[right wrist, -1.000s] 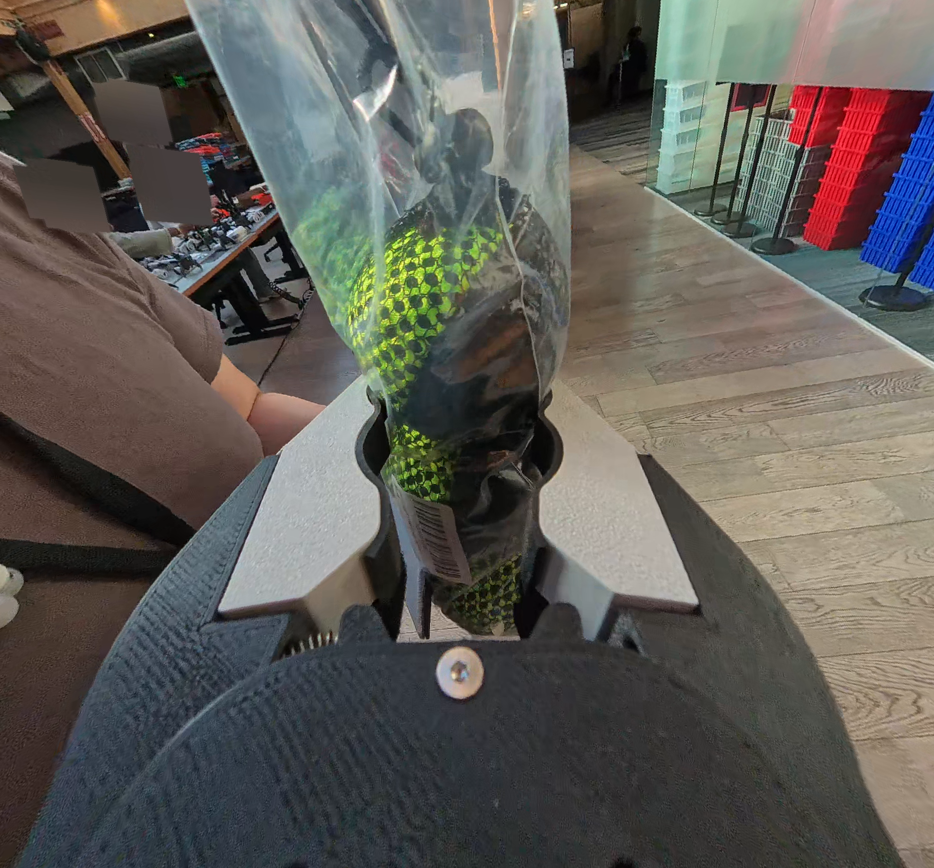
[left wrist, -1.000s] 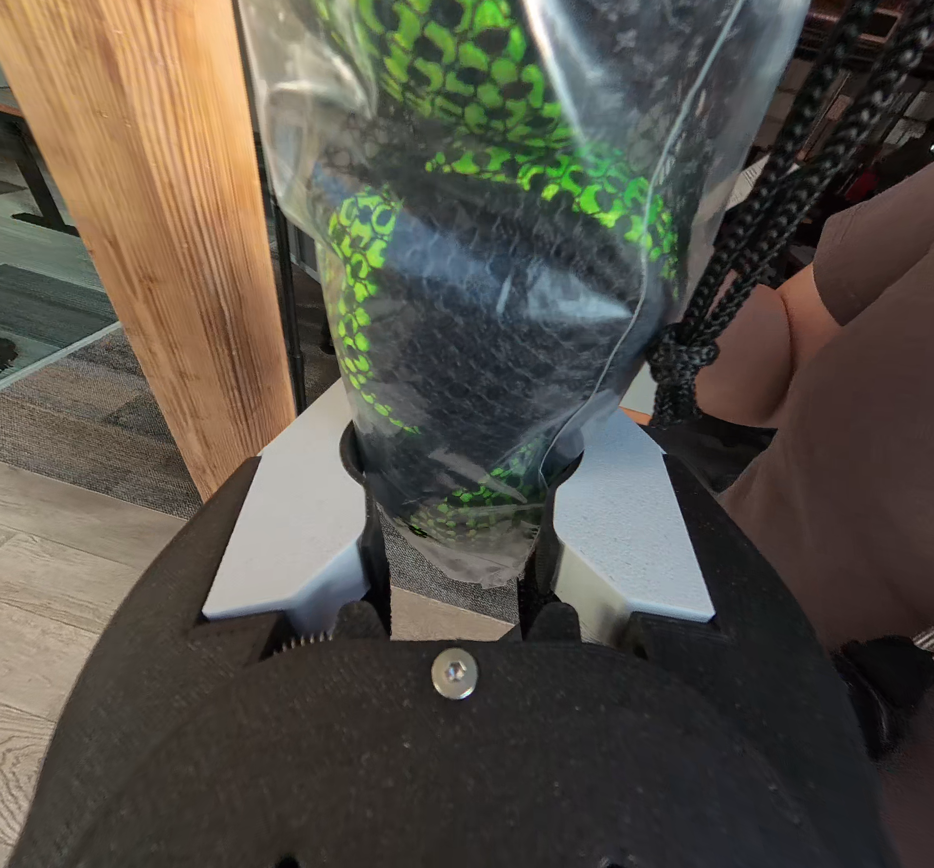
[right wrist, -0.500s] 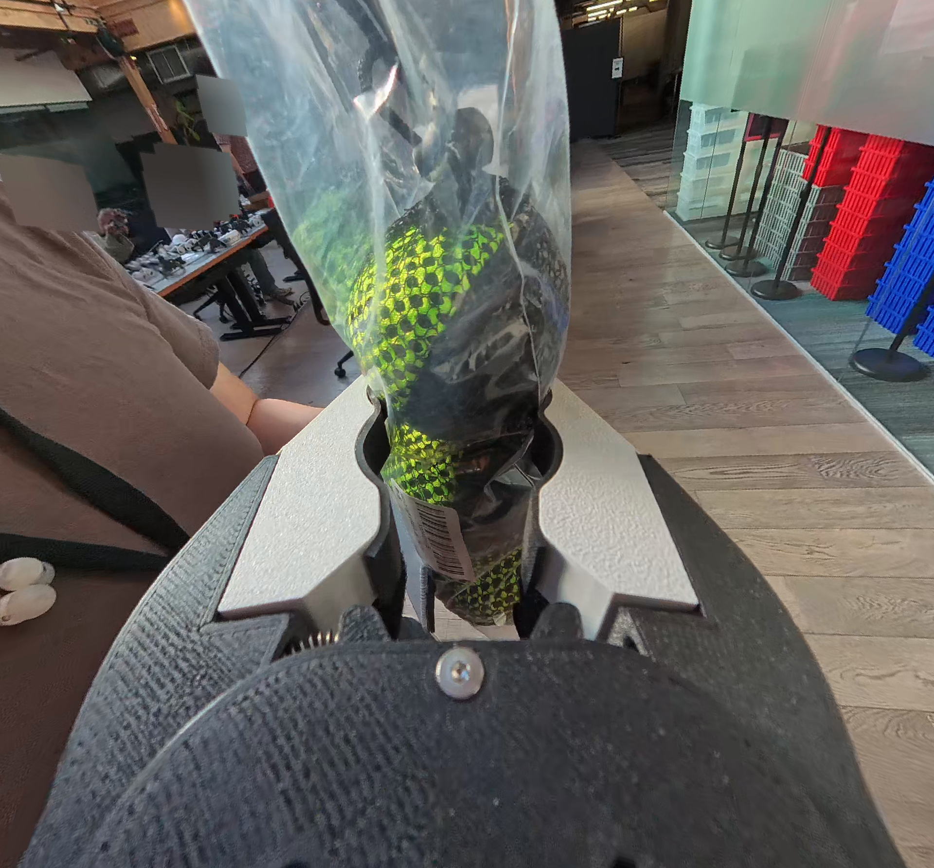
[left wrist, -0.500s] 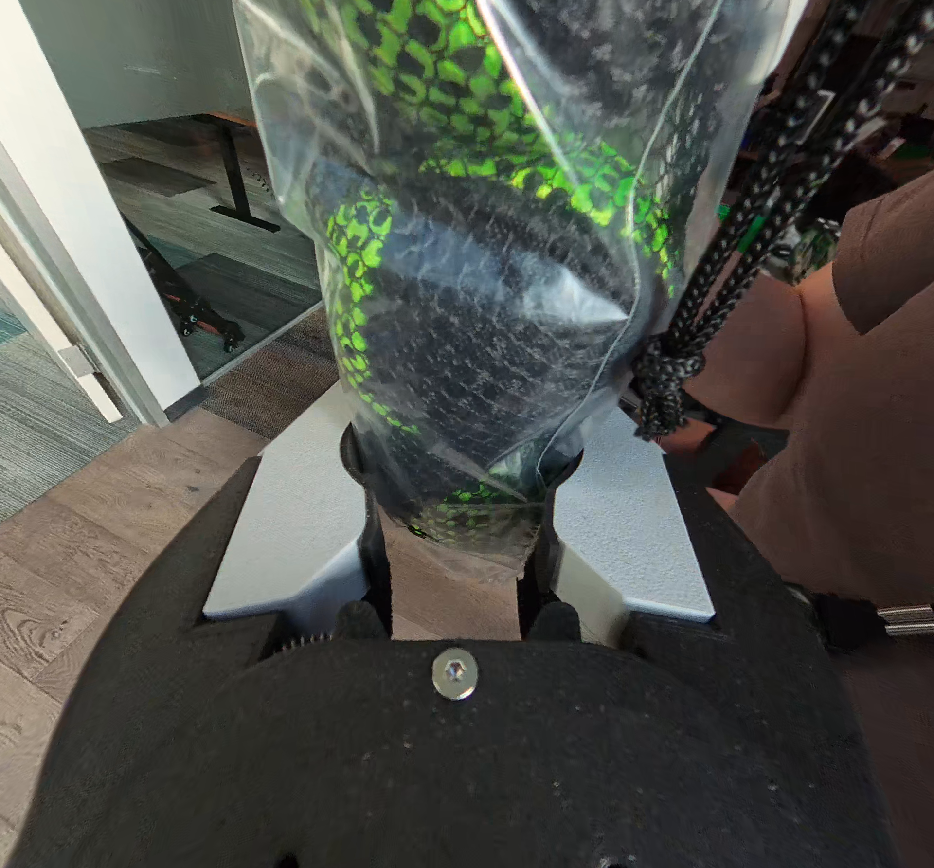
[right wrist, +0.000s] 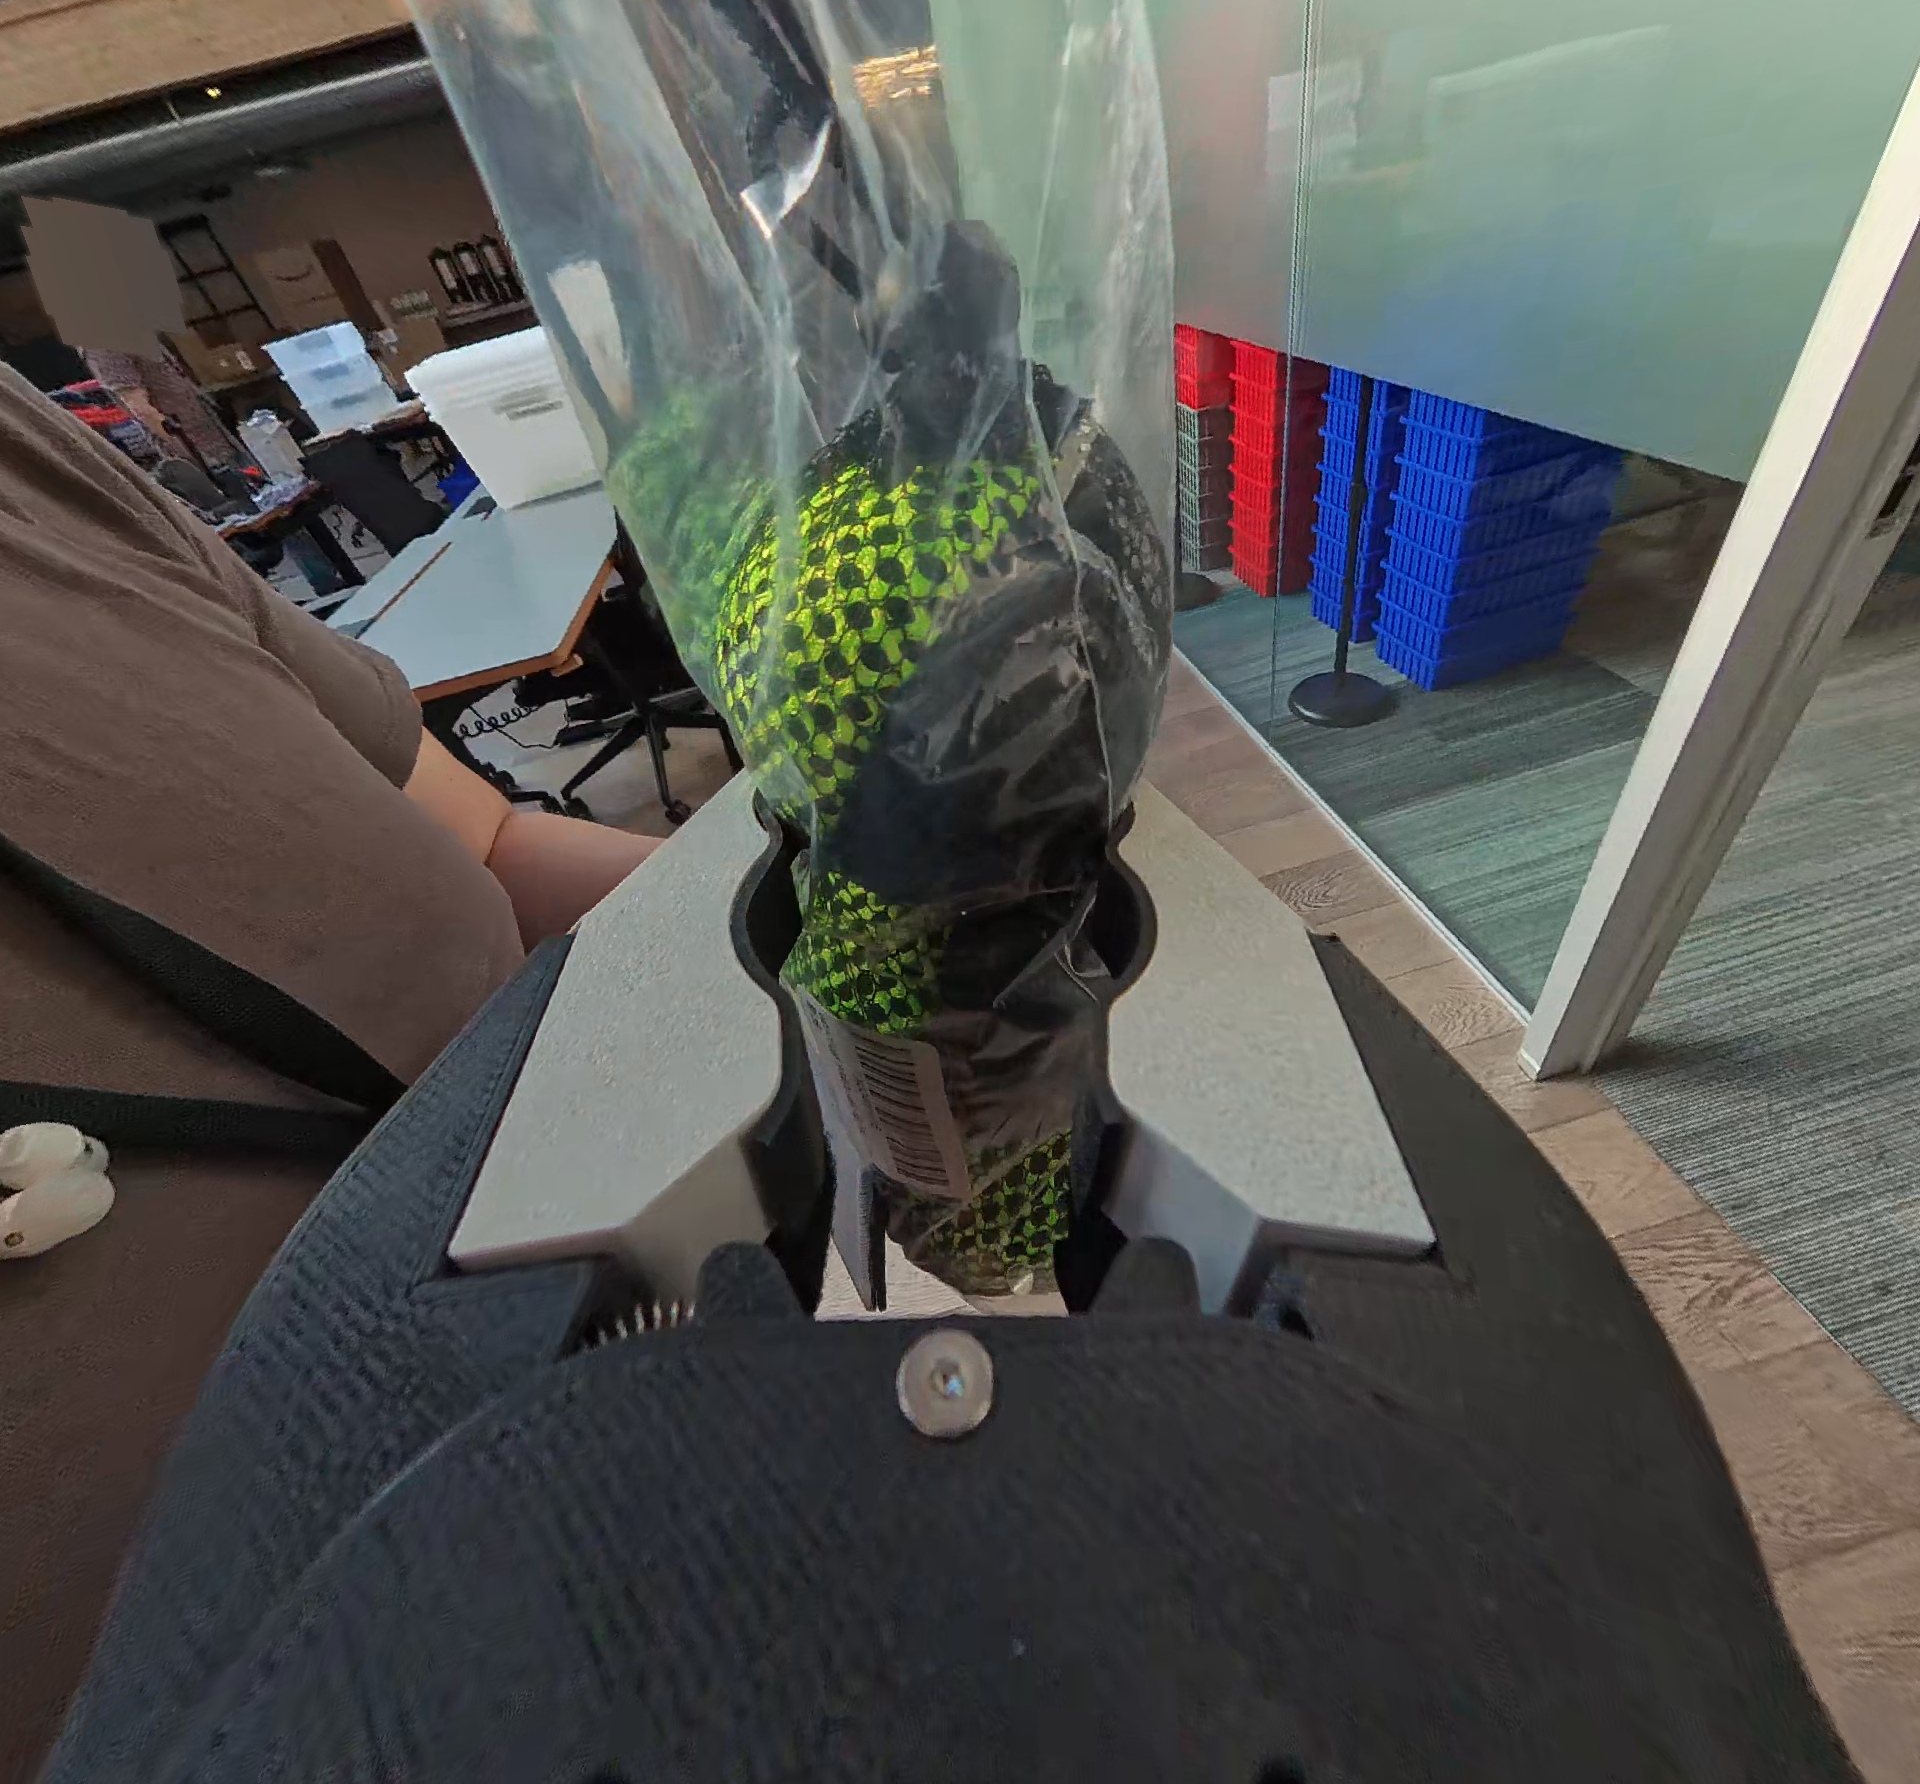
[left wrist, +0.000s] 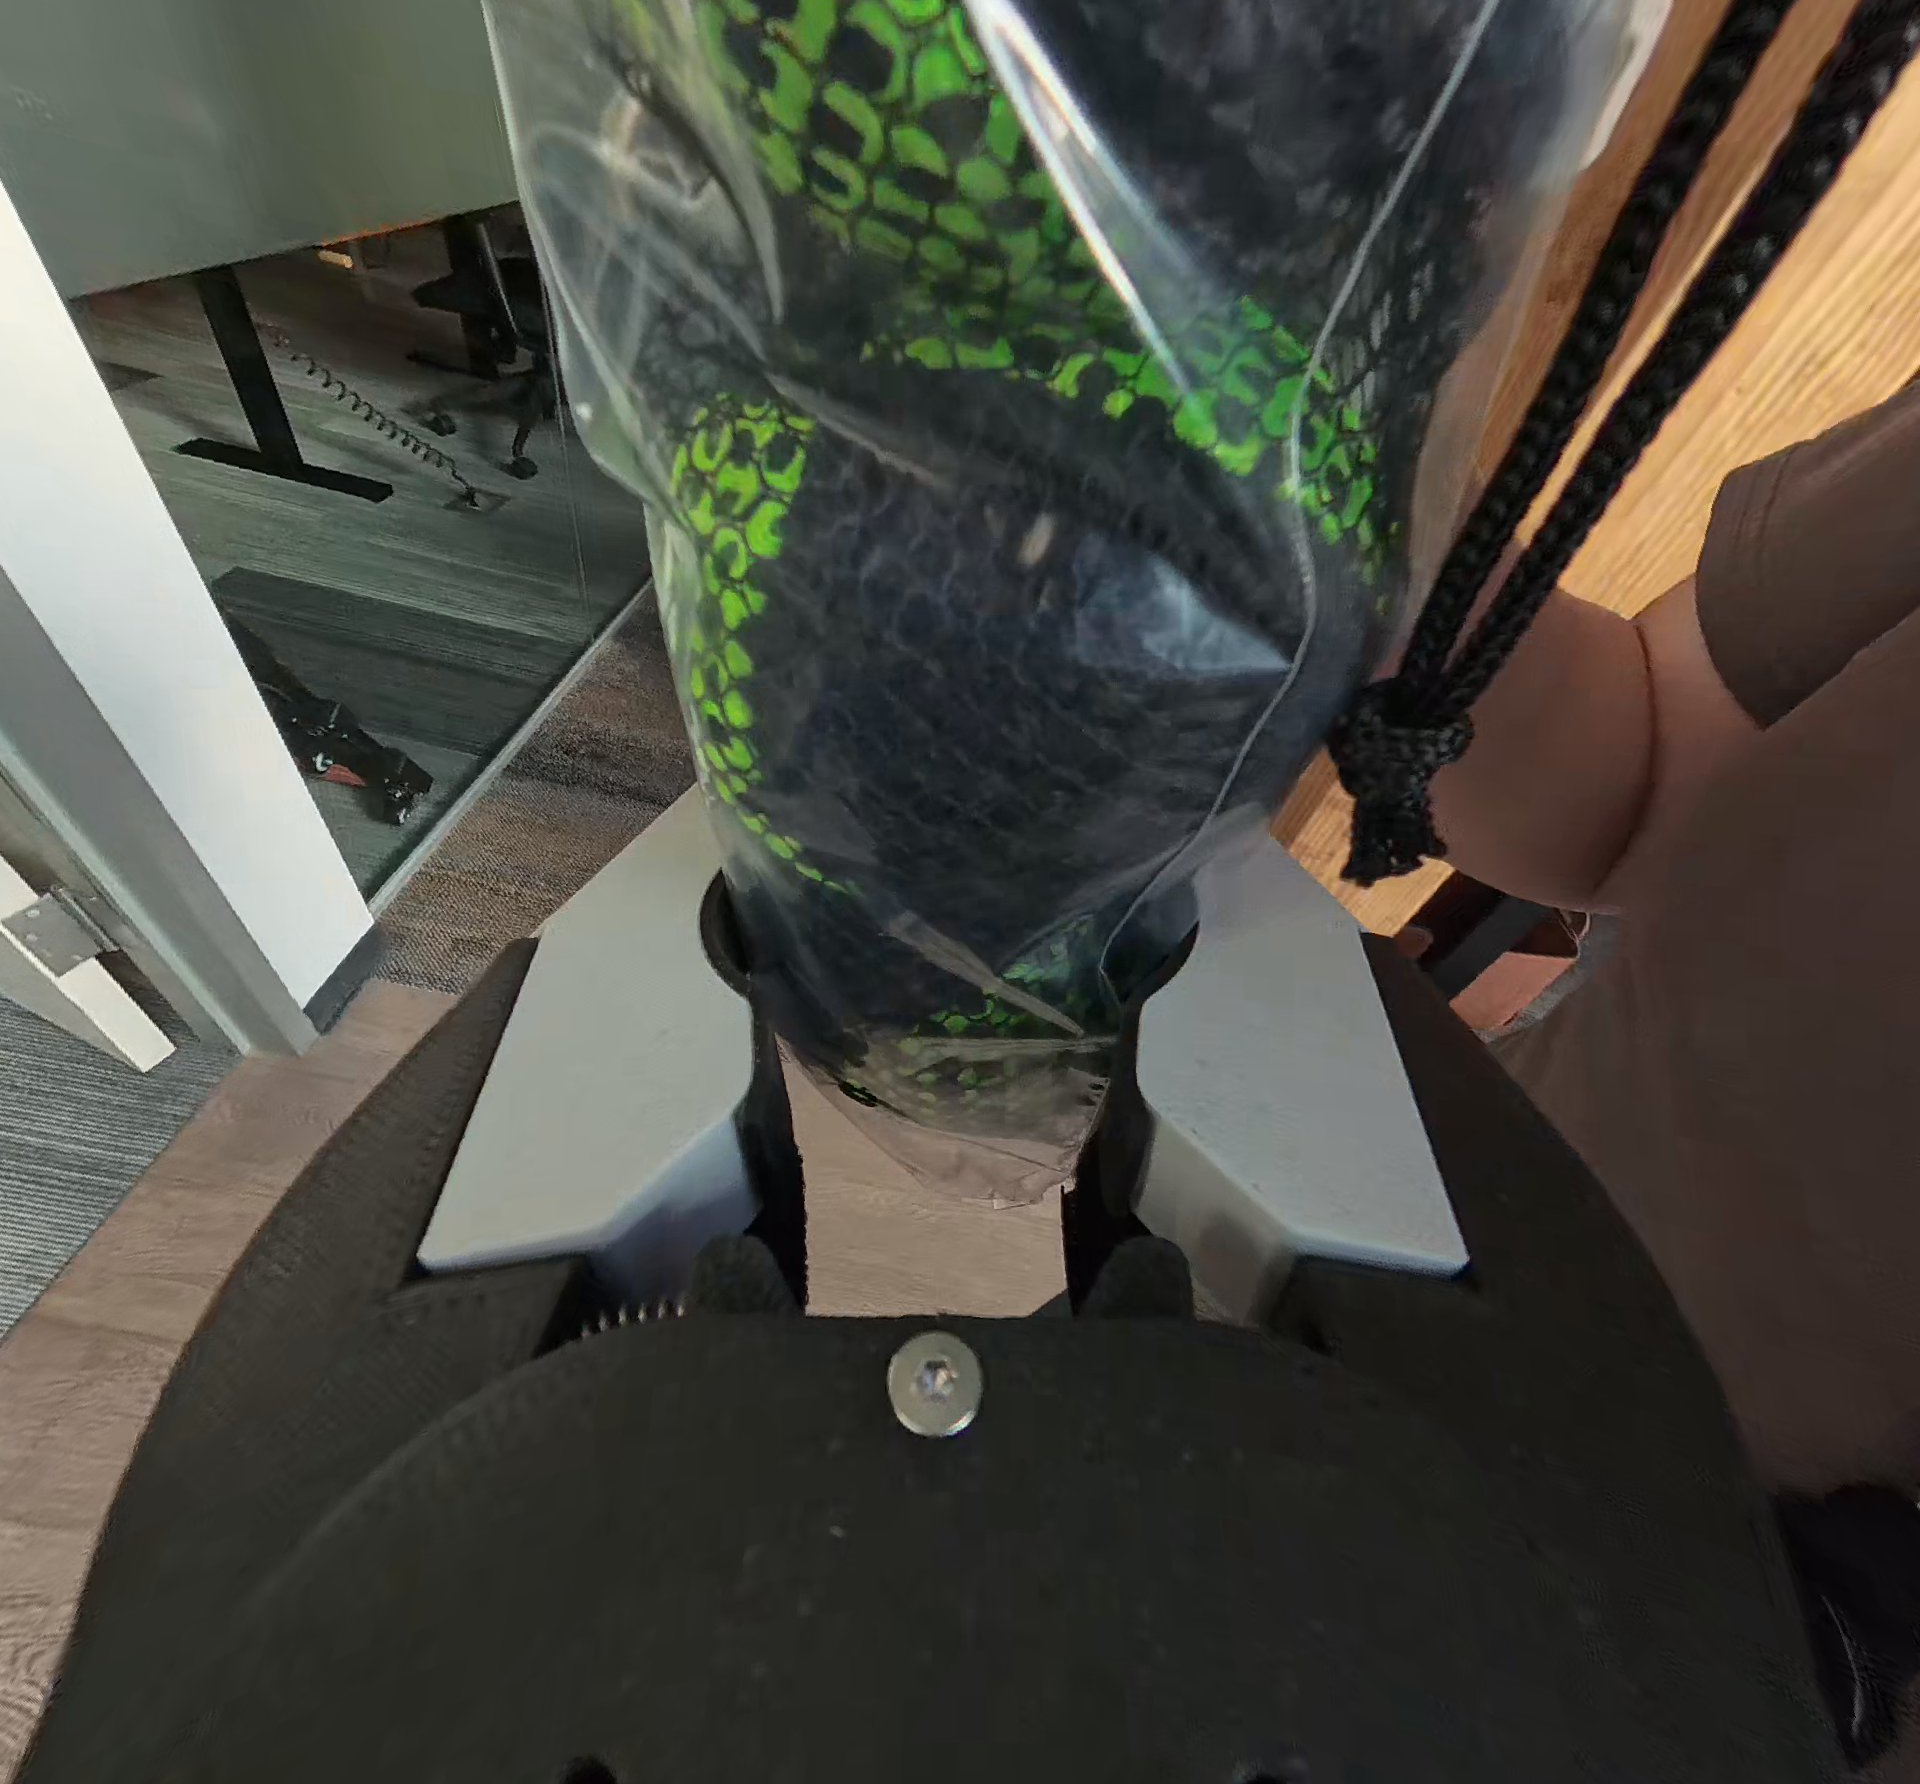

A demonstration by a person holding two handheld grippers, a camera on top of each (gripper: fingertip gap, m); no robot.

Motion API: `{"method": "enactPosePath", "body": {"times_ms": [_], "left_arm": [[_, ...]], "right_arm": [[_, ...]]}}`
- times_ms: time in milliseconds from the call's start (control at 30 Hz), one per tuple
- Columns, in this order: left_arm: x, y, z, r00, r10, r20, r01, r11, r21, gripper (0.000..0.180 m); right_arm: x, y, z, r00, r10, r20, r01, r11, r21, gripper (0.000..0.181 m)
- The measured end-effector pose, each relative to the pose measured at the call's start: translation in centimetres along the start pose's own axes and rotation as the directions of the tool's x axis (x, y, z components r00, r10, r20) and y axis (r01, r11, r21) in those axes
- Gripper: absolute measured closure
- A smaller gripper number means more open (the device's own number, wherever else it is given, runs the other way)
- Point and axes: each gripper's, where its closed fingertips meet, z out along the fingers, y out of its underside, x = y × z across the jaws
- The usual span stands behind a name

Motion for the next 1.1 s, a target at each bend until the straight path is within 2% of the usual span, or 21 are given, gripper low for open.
{"method": "enactPosePath", "body": {"times_ms": [133,400,500,600,700,933,1100], "left_arm": [[-13.0,-2.6,0.7,0.997,-0.077,0.009,0.077,0.997,0.006,0.109],[-38.4,-8.0,-2.3,0.984,-0.091,0.152,0.084,0.995,0.053,0.109],[-48.8,-8.7,-3.8,0.98,-0.053,0.19,0.048,0.998,0.027,0.11],[-59.5,-10.1,-4.9,0.983,-0.014,0.182,0.013,1.0,0.006,0.11],[-69.3,-12.6,-5.3,0.991,-0.047,0.128,0.051,0.998,-0.024,0.11],[-89.5,-18.6,-1.0,1.0,-0.023,-0.004,0.023,0.998,-0.054,0.11],[-105.9,-21.7,3.8,1.0,0.011,-0.02,-0.012,0.999,-0.042,0.11]], "right_arm": [[13.1,-3.0,3.1,0.999,0.051,0.015,-0.05,0.998,-0.027,0.127],[35.6,-9.5,12.2,0.986,0.045,0.16,-0.034,0.997,-0.071,0.127],[44.8,-11.0,16.2,0.982,0.01,0.186,-0.001,0.999,-0.047,0.127],[54.4,-13.1,19.8,0.984,-0.006,0.18,0.005,1.0,0.006,0.127],[64.5,-16.1,22.4,0.991,0.065,0.117,-0.067,0.998,0.018,0.127],[86.1,-21.5,22.9,0.998,0.057,-0.031,-0.054,0.996,0.075,0.127],[102.7,-24.0,22.7,0.999,0.01,-0.049,-0.007,0.998,0.06,0.127]]}}
